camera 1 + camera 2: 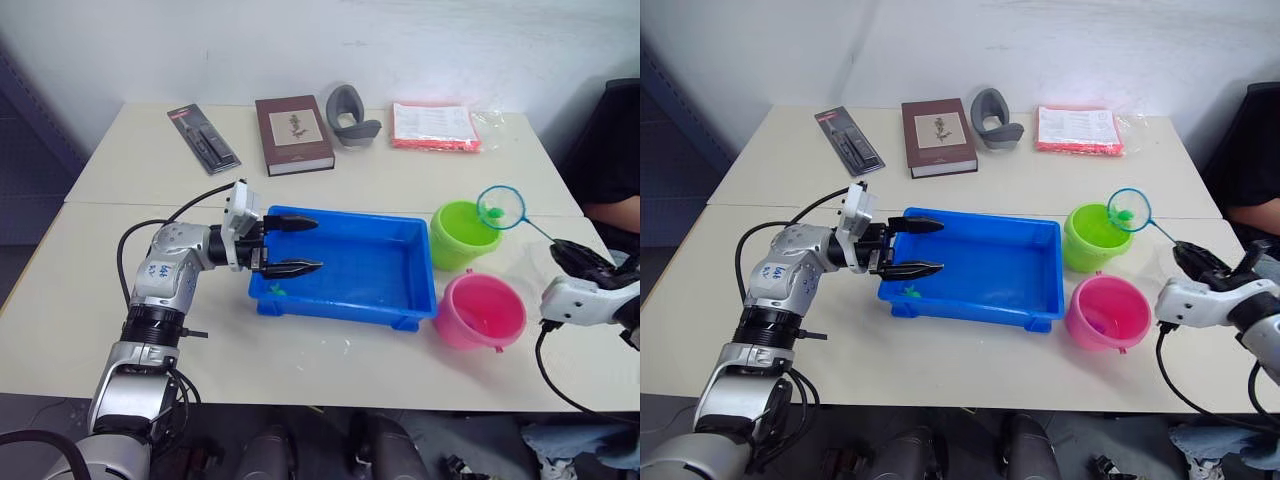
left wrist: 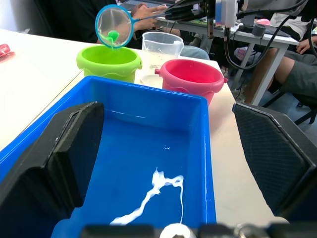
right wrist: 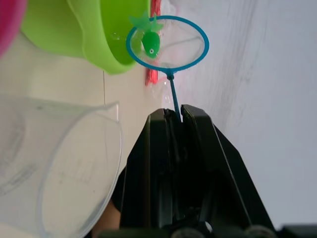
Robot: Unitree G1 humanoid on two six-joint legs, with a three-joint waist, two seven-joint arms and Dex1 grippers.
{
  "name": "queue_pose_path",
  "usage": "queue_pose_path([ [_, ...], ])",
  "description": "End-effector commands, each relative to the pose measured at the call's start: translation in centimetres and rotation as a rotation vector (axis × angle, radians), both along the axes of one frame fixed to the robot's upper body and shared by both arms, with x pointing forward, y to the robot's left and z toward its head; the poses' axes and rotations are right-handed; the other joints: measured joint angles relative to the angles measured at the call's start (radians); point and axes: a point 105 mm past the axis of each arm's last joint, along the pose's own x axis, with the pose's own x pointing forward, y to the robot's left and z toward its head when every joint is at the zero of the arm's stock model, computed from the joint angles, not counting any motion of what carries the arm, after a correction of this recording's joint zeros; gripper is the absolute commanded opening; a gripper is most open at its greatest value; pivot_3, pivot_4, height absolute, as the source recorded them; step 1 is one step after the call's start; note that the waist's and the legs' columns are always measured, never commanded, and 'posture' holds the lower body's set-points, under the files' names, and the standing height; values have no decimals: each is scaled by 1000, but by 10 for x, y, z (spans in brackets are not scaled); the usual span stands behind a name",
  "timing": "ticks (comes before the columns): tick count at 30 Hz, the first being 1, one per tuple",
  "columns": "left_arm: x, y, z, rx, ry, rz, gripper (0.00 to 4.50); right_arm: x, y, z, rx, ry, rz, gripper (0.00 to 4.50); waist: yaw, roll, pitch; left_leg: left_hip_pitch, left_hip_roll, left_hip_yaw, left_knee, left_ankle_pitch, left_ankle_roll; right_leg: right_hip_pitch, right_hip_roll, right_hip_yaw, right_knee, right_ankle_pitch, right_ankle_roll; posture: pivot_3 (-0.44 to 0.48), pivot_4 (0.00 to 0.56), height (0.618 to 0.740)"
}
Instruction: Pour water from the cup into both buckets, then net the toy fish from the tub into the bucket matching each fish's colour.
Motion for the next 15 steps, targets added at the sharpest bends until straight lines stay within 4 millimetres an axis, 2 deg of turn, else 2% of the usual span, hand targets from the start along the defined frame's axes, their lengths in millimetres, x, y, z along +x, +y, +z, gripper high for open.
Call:
queue_pose_path([
  [1,1,-2,13,-9,-71,-3,4464,-1,3,9,-86,-34,38,0,1,0,0,0,0,0,0,0,0,0,0,0,0,0,0,0,150,740],
  [7,2,-1,13,5,-85,-2,4464,0,1,22,-158,-90,44,0,0,0,0,0,0,0,0,0,0,0,0,0,0,0,0,0,150,740],
  [10,1,-3,11,5,-86,-8,4464,2,-8,36,-164,-139,7,0,0,0,0,0,0,0,0,0,0,0,0,1,0,0,0,0,150,740],
  [14,0,-5,9,9,-81,-18,4464,2,10,10,-147,1,104,0,0,0,0,0,0,1,0,0,0,0,0,1,0,0,0,0,150,740],
  [15,1,-5,9,10,-82,-17,4464,2,11,8,-143,3,108,0,0,0,0,0,1,0,0,0,0,0,1,0,-1,0,0,0,150,740],
])
